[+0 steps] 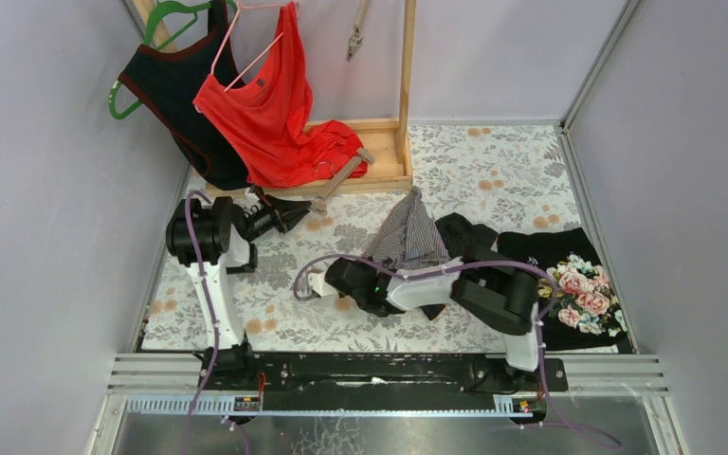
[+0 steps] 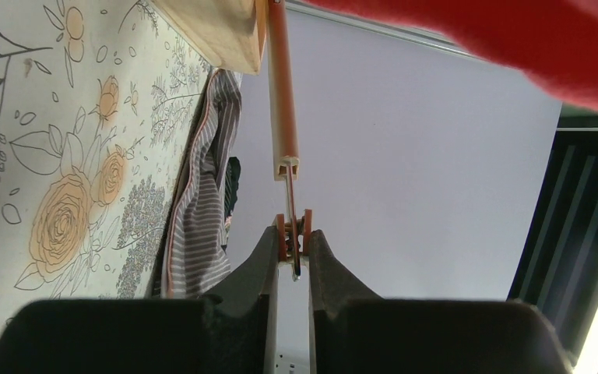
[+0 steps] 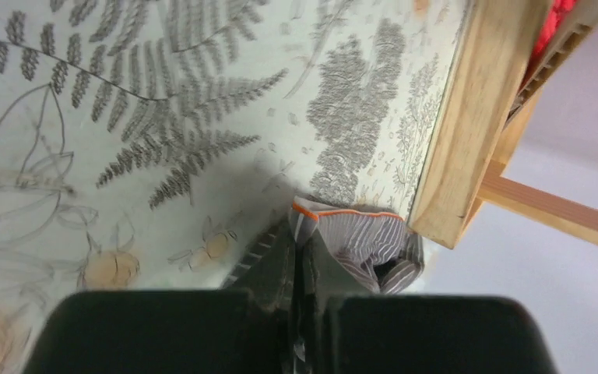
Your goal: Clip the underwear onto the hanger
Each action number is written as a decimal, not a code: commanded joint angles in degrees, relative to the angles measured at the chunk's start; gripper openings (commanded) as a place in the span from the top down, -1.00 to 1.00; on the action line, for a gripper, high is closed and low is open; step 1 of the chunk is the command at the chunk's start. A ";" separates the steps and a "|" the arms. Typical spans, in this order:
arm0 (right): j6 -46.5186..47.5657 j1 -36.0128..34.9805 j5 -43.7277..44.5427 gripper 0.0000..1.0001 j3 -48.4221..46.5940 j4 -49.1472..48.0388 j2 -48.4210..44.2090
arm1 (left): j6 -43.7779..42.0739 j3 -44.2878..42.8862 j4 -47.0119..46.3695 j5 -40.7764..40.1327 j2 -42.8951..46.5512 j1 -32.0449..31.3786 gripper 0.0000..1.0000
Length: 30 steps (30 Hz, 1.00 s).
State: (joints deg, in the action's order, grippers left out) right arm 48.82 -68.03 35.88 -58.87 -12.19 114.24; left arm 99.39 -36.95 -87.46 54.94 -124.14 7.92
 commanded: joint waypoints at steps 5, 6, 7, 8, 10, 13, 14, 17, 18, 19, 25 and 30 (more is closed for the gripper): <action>-17.36 8.72 -24.74 1.00 -4.39 9.29 -21.80 | -0.74 0.93 -4.60 -0.25 2.69 0.23 1.00; -17.67 9.84 -26.19 1.00 -3.92 9.39 -22.80 | -0.73 1.11 -4.57 -0.45 3.01 0.04 1.00; -18.27 10.72 -27.53 1.00 -3.71 9.56 -23.54 | -0.65 1.29 -4.58 -0.66 3.22 -0.24 1.00; -18.86 11.59 -29.68 1.00 -3.49 9.63 -24.06 | -0.55 1.43 -4.62 -0.84 3.47 -0.59 1.00; -20.08 12.91 -31.62 1.00 -2.72 8.76 -24.97 | -0.37 1.48 -4.58 -1.27 3.93 -1.33 1.00; -20.96 13.96 -34.12 1.00 -1.39 7.30 -25.54 | -0.08 1.82 -4.56 -1.83 5.22 -2.56 1.00; -21.37 14.34 -34.89 1.00 -1.22 7.06 -25.55 | 0.11 1.94 -4.50 -1.91 5.75 -2.98 1.00; -22.15 14.99 -36.11 1.00 -0.93 6.03 -25.22 | 0.63 2.38 -4.31 -2.28 7.04 -3.89 1.00; -22.18 15.03 -36.09 1.00 -1.01 5.89 -24.90 | 0.77 2.71 -4.32 -2.42 7.35 -3.95 1.00; -22.13 15.06 -36.06 1.00 -1.14 5.86 -24.47 | 0.87 2.94 -4.25 -2.53 7.77 -3.97 1.00; -21.14 15.11 -31.98 1.00 -3.70 6.29 -20.21 | -0.42 4.24 -1.63 -2.99 9.19 -4.00 1.00; -19.16 15.00 -25.22 1.00 -4.90 4.55 -16.46 | -0.61 4.51 -1.00 -3.00 8.62 -4.36 1.00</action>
State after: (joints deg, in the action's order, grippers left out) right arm 28.14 -53.39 4.64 -60.64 -5.02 95.88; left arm 99.77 -32.91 -86.50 52.66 -116.38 3.92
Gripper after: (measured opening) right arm 0.030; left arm 0.082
